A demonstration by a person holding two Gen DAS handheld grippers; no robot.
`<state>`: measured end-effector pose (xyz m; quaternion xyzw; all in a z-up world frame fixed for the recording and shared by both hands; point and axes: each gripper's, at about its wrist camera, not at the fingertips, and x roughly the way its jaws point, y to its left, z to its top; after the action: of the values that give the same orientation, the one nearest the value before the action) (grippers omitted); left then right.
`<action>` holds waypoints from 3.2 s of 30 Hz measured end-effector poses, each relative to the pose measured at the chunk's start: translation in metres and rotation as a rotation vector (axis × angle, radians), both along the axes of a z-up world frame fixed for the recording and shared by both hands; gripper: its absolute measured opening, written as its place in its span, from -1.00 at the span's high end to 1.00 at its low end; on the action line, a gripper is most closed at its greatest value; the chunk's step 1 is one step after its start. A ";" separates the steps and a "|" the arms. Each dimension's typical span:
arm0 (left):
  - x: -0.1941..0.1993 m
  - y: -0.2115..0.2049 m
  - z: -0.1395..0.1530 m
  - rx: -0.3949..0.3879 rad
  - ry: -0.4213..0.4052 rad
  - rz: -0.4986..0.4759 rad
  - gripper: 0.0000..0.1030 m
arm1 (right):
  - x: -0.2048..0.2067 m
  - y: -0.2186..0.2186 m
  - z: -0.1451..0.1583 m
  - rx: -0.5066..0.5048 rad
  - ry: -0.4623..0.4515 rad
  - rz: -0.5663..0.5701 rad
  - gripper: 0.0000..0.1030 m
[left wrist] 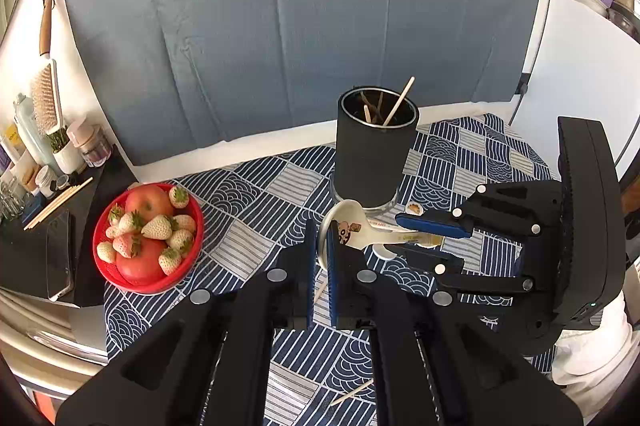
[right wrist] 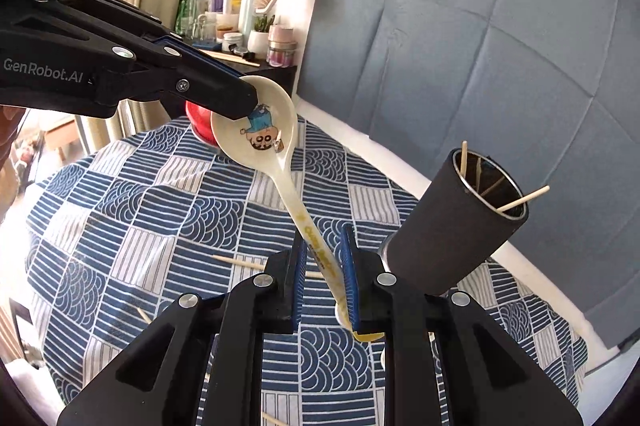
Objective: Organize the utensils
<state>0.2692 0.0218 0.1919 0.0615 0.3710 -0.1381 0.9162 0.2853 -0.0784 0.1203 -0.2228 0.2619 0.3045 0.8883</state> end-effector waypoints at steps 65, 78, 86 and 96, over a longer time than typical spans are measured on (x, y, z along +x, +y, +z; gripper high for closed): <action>0.143 -0.059 0.060 0.025 -0.116 -0.023 -0.86 | 0.133 -0.089 0.030 0.183 -0.115 -0.305 -0.72; 0.097 -0.027 0.047 -0.024 -0.081 -0.022 -0.88 | 0.097 -0.097 0.024 0.186 -0.076 -0.338 -0.81; 0.080 -0.009 0.021 -0.036 -0.025 0.001 -0.88 | 0.077 -0.102 0.014 0.184 -0.059 -0.363 -0.82; 0.064 0.000 -0.021 -0.034 0.045 0.020 -0.88 | 0.067 -0.118 -0.011 0.180 0.010 -0.416 -0.82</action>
<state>0.3332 0.0221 0.1706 0.0393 0.3896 -0.1367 0.9100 0.3524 -0.1968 0.1097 -0.0826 0.2784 0.1380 0.9469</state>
